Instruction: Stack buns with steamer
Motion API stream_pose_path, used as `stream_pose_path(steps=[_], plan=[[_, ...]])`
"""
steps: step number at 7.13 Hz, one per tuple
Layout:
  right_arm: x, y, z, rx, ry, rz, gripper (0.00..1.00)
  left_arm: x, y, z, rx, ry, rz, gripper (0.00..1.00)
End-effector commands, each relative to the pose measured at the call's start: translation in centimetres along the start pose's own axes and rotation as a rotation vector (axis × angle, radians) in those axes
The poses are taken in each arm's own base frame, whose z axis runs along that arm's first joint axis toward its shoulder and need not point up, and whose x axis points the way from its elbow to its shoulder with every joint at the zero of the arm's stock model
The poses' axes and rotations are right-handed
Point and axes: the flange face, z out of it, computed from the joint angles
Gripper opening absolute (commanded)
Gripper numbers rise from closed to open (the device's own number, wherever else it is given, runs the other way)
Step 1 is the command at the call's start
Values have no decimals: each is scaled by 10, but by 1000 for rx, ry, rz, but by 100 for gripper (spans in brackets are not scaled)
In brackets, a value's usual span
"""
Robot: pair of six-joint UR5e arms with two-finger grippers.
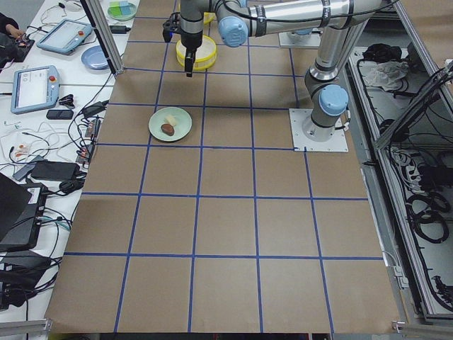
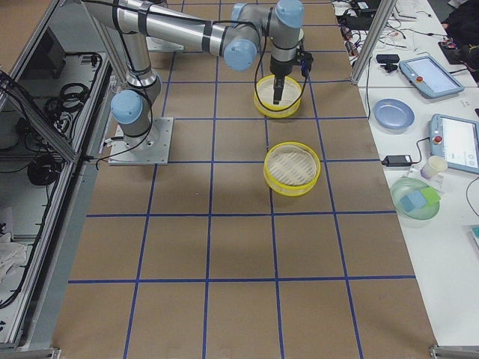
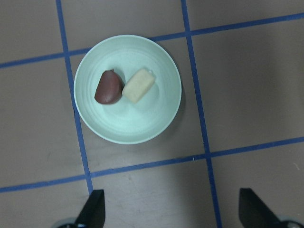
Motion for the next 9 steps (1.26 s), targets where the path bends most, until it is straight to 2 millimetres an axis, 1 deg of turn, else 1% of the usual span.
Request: stream_pose_path(steps=[1,2,3,4,5,6,7,8,9], plan=[[120,-57,46,74,7,-60,100,-15,-30,83,51,-19,181,100],[163,-78,90,108,27,-56,100,-22,-36,112,58,-43,369,100],[175,-91,128,108,49,-182,100,-32,-37,138,28,-27,467,100],[179,-94,153,75,37,-197,100,-39,-40,165,7,-11,504,100],[182,-96,175,50,25,-153,100,-41,-42,189,-2,4,571,98],[184,-97,202,14,8,-140,96,-42,-46,202,4,3,582,98],[185,-97,207,8,6,-145,91,-42,-48,215,10,12,584,98],[190,-96,205,10,9,-166,74,-39,-49,228,18,54,583,98],[203,-93,205,0,18,-171,61,-40,-52,232,24,54,583,88]])
